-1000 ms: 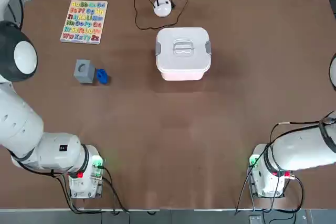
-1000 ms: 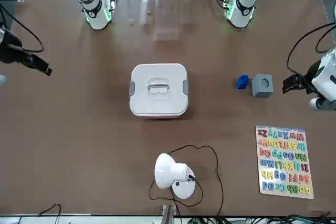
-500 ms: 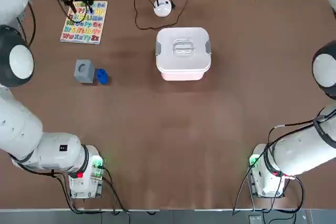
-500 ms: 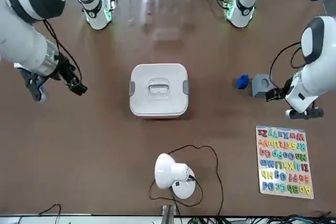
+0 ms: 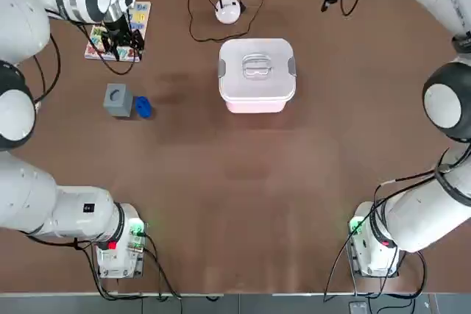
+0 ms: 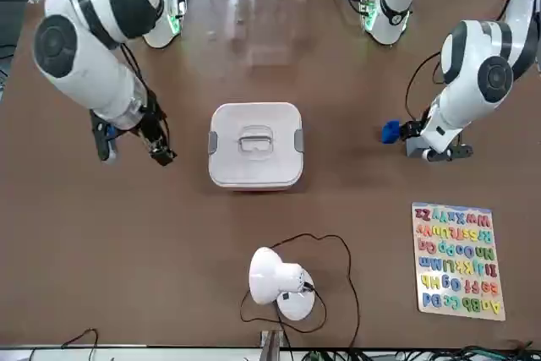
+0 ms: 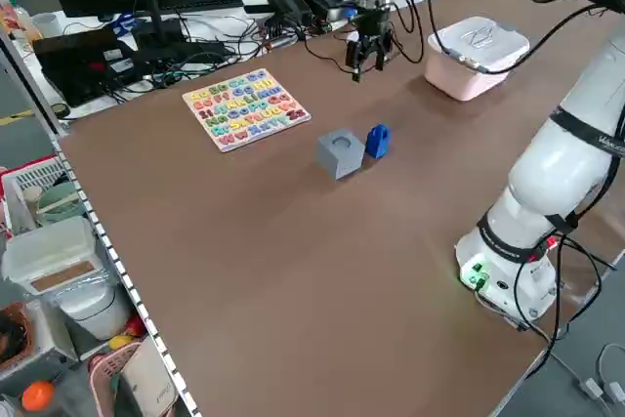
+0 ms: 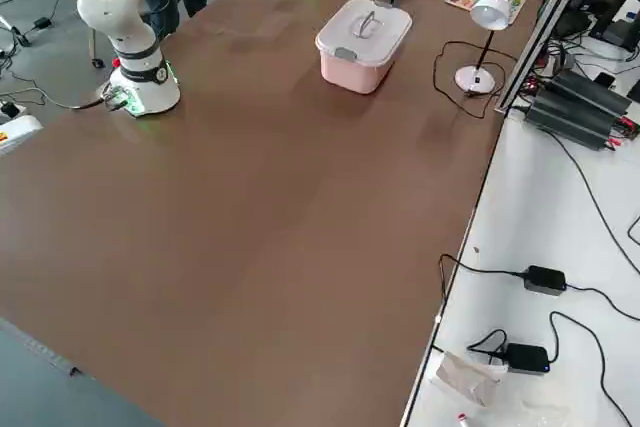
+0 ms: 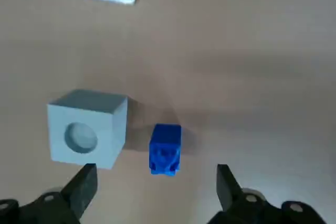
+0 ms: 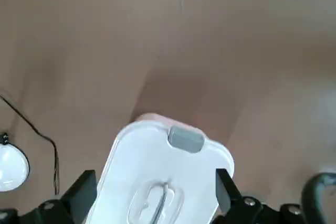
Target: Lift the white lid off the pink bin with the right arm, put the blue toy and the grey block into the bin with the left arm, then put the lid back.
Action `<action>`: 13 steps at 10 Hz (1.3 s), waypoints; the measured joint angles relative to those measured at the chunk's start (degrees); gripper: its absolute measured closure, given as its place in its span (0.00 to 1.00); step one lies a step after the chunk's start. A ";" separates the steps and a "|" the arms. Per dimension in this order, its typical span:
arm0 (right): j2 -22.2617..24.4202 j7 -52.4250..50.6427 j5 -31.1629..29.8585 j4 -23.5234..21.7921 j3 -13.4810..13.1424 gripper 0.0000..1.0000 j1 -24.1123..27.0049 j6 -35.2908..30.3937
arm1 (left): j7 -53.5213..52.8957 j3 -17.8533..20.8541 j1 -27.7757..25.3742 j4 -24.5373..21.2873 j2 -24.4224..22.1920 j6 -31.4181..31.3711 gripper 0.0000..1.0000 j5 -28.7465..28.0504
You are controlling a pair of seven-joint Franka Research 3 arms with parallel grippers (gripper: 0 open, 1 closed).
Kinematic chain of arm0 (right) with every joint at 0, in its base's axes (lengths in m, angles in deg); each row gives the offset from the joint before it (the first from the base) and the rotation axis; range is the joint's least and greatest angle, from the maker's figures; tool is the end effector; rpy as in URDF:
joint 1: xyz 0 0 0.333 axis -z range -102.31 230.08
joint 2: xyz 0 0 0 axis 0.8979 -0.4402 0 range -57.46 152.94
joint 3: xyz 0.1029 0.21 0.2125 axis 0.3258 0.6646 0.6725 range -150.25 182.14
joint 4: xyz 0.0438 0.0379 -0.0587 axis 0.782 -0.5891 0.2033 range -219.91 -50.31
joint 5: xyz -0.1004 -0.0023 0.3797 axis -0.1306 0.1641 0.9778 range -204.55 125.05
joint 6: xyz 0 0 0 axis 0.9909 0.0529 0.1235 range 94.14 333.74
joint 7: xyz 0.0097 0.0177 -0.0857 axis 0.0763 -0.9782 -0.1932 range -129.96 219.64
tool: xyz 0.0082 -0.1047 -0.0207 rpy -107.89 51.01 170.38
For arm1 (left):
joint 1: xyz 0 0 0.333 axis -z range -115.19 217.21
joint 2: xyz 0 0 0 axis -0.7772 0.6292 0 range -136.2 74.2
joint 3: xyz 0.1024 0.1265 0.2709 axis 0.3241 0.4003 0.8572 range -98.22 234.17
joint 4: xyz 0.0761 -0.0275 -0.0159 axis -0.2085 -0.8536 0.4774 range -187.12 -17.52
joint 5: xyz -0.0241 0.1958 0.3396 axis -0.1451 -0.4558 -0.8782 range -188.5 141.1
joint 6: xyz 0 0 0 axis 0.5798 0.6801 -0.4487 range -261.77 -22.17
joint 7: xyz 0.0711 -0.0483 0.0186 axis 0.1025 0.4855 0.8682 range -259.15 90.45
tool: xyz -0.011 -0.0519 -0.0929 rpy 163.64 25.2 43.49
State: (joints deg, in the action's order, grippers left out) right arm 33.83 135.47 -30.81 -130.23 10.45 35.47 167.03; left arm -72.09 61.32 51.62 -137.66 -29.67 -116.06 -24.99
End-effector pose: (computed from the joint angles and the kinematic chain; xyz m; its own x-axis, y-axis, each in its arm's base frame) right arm 0.5740 0.2652 0.5216 0.3524 -0.9269 -0.1295 -0.9317 -0.3604 0.0442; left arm 0.5086 -0.0636 0.3552 0.9855 0.0774 -0.1510 0.0709 -0.9963 -0.0481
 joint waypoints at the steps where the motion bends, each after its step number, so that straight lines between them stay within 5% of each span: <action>1: -0.39 3.23 0.00 -0.91 0.00 0.00 -2.16 1.50 | 0.58 -0.48 0.00 -3.02 -0.05 -2.91 0.00 0.00; 7: -6.60 17.64 0.00 -2.97 -0.04 0.00 -10.61 10.14 | 1.13 -0.73 -0.18 -12.71 0.61 -11.20 0.03 0.00; 13: -11.95 26.45 0.00 -3.09 -0.05 0.00 -15.15 17.08 | 1.13 -0.81 -0.16 -13.48 7.14 -15.65 0.09 0.00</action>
State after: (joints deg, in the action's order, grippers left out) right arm 21.88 161.92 -30.81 -133.32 10.39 20.32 184.11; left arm -70.96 60.50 51.46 -151.15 -22.53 -131.71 -24.99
